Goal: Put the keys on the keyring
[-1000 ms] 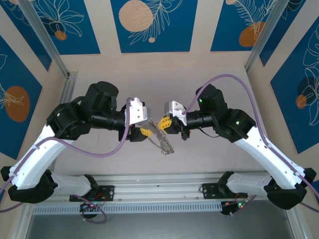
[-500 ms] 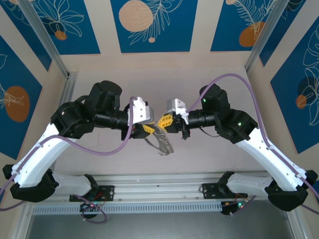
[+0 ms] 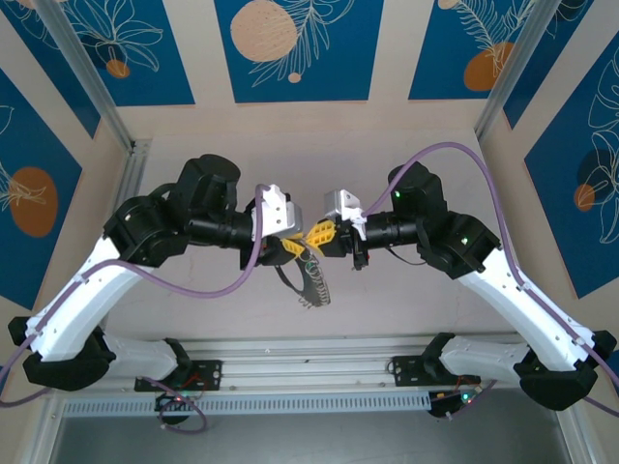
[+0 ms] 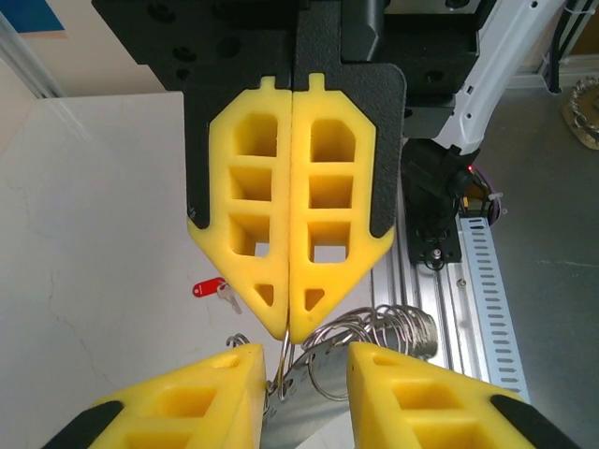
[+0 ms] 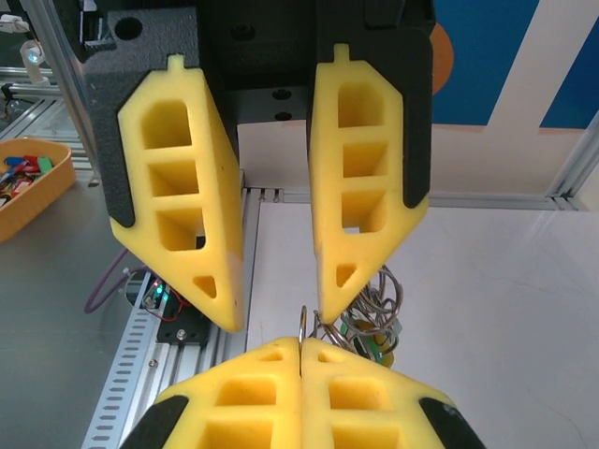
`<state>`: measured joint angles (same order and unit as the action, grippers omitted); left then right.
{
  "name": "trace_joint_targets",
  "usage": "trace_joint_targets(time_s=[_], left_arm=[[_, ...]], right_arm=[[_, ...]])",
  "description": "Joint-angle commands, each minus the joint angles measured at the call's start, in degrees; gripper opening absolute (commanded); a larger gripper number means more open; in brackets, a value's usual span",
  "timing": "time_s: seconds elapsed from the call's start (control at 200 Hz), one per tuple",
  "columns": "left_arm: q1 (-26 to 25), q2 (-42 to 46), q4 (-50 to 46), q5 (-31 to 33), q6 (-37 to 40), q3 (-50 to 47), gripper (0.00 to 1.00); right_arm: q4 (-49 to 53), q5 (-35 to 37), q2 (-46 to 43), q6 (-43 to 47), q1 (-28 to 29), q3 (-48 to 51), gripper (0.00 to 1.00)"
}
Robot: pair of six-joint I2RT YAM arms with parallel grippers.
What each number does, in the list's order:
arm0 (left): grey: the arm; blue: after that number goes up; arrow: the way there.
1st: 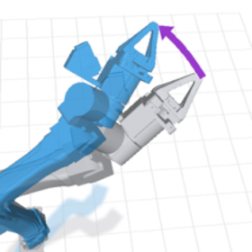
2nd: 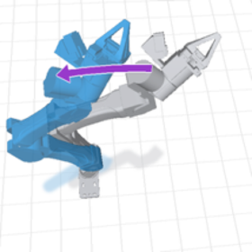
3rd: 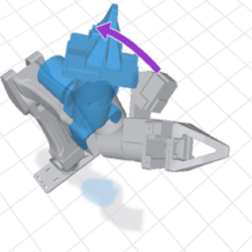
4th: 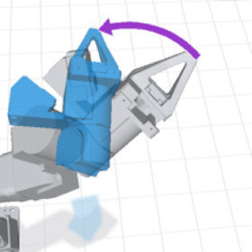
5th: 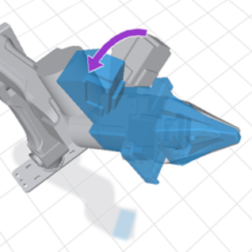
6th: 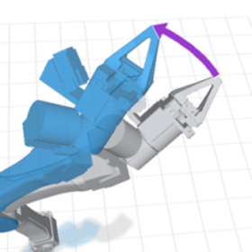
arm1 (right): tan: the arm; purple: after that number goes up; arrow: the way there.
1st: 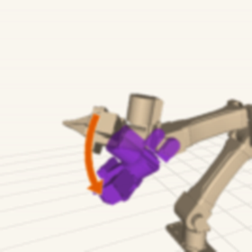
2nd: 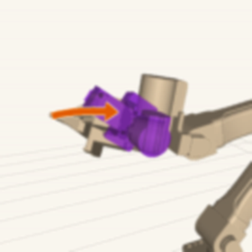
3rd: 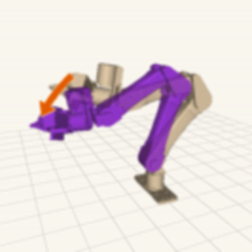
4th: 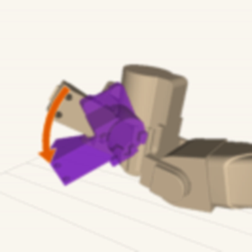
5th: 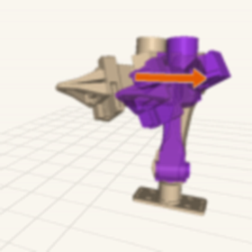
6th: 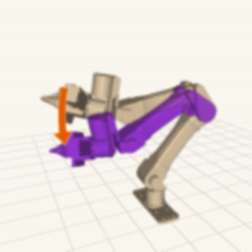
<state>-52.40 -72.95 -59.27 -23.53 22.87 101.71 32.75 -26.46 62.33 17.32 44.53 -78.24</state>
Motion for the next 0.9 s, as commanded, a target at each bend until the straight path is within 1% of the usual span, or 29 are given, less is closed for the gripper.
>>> trace_joint_targets(time_s=[0.0,0.07,0.335,0.555,0.895], left_arm=[[-0.68,-1.03,0.39,-1.56,-0.35,-0.11,0.28],[-0.71,-0.99,0.38,-1.54,-0.34,-0.22,0.25],[-0.68,-1.57,-1.7,1.06,0.69,-0.19,0.21],[-0.68,-0.66,-2.88,3.49,1.38,-0.92,0.22],[-0.64,0.08,-3.64,5.24,1.35,-1.83,0.23]], right_arm=[[-5.21,-2.34,-1.5,-1.66,-0.15,0.79,0.0],[-5.72,-2.26,-1.51,-1.93,-0.15,0.89,0.0],[-7.09,-1.83,-1.85,-2.22,-0.19,1.77,0.0],[-7.04,-1.9,-2.16,-1.94,-0.55,2.04,0.0],[-6.93,-1.6,-2.73,-1.6,-0.64,2.11,0.0]])
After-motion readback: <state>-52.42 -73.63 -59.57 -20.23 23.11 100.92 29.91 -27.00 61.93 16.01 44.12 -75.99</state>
